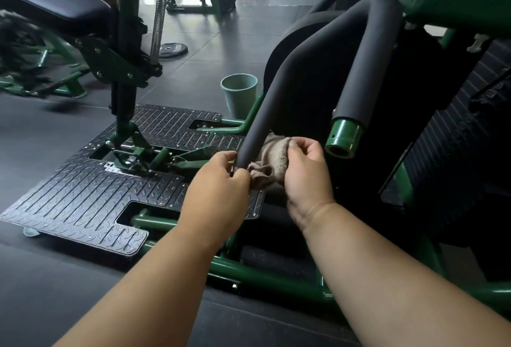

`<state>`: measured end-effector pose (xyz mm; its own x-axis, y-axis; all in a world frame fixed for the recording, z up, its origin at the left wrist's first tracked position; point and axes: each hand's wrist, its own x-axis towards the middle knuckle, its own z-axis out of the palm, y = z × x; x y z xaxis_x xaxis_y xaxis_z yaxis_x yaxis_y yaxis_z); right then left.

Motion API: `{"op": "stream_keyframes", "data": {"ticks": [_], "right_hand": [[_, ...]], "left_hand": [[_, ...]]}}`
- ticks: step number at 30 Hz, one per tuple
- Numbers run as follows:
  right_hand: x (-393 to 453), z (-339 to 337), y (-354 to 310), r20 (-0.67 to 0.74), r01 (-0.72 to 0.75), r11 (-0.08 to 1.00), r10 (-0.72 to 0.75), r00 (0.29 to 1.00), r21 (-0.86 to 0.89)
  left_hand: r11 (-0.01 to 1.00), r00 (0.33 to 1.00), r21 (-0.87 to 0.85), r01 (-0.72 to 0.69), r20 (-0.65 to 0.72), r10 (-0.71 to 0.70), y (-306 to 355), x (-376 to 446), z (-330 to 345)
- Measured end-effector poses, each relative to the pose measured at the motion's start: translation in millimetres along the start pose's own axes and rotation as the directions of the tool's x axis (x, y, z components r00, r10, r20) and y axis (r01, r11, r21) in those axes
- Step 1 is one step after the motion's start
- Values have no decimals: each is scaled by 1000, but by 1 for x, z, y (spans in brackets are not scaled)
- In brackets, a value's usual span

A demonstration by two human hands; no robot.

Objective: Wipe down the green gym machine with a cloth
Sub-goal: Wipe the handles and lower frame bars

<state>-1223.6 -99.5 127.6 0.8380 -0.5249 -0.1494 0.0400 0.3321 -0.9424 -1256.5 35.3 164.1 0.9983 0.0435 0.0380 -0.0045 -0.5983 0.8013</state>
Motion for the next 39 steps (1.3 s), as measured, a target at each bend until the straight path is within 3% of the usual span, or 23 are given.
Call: {"op": "stream_keyframes", "data": {"ticks": [5,7,9,11,15,18,21,23,26,28,31,34,39], "right_hand": [[-15,17,4,225,-277,887,204,953,369],[-27,22,15,329,-366,869,257,909,332],[-31,28,21,390,-412,900,333,859,139],[-26,34,21,357,-382,924,353,865,9],[-11,46,12,170,-139,978,165,971,-155],[9,55,-2,47,-173,982,177,983,-77],[32,63,-27,-35,-177,974,184,982,143],[36,67,-25,1,-216,959,219,976,184],[24,67,14,193,-337,892,290,938,300],[8,55,27,263,-431,866,367,892,253],[16,48,16,300,-426,866,346,889,262],[60,64,-12,356,-442,805,310,882,395],[144,73,-58,320,-378,811,250,914,447]], "left_hand": [[996,991,-65,64,-110,-71,-2,1,3],[992,988,-107,71,-128,-85,-2,-1,2],[988,987,-143,67,-135,-87,-3,-1,2],[986,988,-155,64,-130,-84,-5,-1,2],[991,988,-119,61,-136,-77,-6,-4,1],[995,988,-86,59,-134,-70,-6,-5,1],[994,989,-86,62,-129,-73,-3,-7,-1],[993,989,-98,69,-124,-81,-2,-8,-1],[991,987,-115,74,-136,-90,-2,-9,-1],[991,987,-107,76,-133,-90,-2,-8,0],[991,988,-116,73,-130,-88,-2,-8,0],[992,989,-105,66,-125,-79,-2,-9,0],[995,990,-83,59,-122,-69,-1,-10,-1]]}}
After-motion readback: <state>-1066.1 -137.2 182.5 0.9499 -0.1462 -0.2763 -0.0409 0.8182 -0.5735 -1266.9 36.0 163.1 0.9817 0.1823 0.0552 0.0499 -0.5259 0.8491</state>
